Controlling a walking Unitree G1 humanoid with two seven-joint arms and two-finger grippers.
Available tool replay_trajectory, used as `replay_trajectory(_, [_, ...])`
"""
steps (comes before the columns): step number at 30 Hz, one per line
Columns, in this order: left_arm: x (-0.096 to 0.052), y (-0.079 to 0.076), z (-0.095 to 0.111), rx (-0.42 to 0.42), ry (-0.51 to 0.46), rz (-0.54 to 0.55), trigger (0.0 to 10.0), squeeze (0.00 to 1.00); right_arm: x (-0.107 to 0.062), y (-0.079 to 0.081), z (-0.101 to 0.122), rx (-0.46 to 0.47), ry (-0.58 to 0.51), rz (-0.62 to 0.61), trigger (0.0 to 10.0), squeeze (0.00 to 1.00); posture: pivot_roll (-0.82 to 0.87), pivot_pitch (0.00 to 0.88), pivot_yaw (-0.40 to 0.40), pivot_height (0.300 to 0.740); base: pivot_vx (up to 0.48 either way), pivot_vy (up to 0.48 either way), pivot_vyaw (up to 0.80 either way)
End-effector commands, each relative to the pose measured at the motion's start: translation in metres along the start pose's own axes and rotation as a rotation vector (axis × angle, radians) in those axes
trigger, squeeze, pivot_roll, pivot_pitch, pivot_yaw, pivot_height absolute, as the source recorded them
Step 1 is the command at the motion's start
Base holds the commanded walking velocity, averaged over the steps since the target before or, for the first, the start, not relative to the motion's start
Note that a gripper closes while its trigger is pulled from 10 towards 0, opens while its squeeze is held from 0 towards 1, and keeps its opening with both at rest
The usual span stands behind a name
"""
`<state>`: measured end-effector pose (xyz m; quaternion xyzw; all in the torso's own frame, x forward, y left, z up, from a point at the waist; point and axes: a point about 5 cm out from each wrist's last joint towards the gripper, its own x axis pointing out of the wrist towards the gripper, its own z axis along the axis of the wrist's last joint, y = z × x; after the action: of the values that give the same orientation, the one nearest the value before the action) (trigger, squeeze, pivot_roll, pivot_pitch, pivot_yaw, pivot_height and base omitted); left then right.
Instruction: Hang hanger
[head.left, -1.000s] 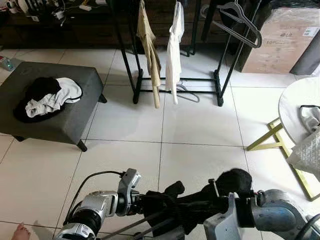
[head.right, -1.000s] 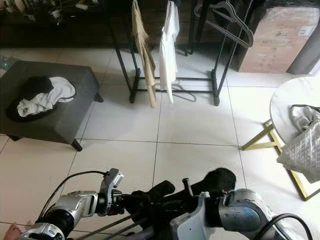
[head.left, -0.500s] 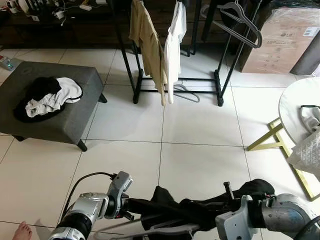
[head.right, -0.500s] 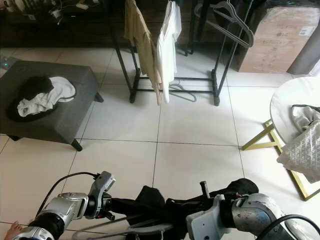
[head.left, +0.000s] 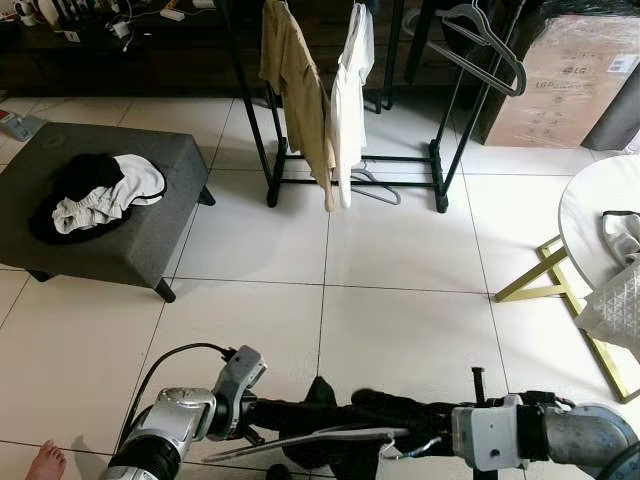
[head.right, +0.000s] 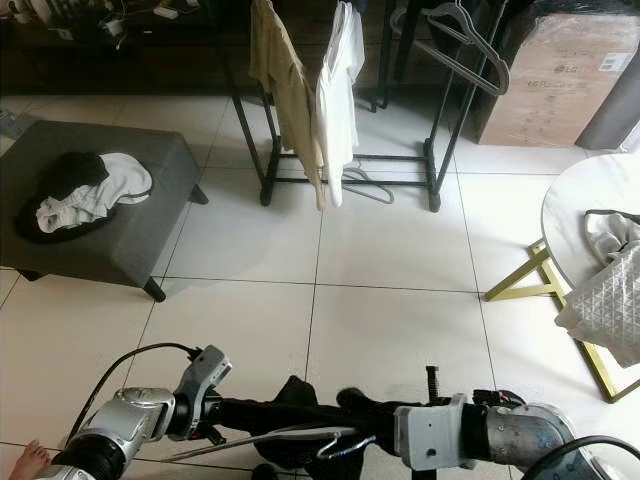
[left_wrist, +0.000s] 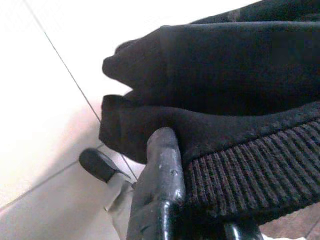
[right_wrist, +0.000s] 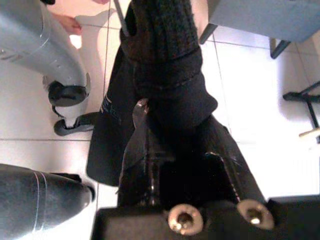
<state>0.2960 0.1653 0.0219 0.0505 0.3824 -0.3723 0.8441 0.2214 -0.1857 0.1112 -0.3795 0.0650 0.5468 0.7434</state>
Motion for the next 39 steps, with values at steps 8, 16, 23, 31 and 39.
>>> replay_trajectory(8, [-0.017,0.015,-0.037,0.008,0.146,0.088,0.0,0.00,-0.018,-0.017,0.019,0.185,-0.199,-0.113,10.0,0.00,-0.19,0.285,0.052,0.740,0.000,0.000,0.00])
replay_trajectory(16, [-0.016,0.018,-0.030,0.056,0.124,0.125,0.0,0.00,-0.032,0.056,-0.003,0.175,0.101,0.517,10.0,0.00,-0.19,0.283,0.052,0.740,0.000,0.000,0.00])
replay_trajectory(23, [-0.016,0.019,-0.023,0.032,0.091,0.146,0.0,0.00,-0.027,0.052,0.001,0.149,0.104,0.519,10.0,0.00,-0.19,0.280,0.052,0.740,0.000,0.000,0.00])
replay_trajectory(31, [-0.017,0.019,-0.030,0.067,0.132,0.133,0.0,0.00,-0.019,0.029,0.015,0.288,-0.088,0.288,10.0,0.00,-0.19,0.283,0.052,0.740,0.000,0.000,0.00])
replay_trajectory(39, [-0.014,0.015,-0.030,0.075,0.136,0.107,0.0,0.00,-0.022,0.036,0.005,0.290,-0.034,0.312,10.0,0.00,-0.19,0.283,0.054,0.740,0.000,0.000,0.00])
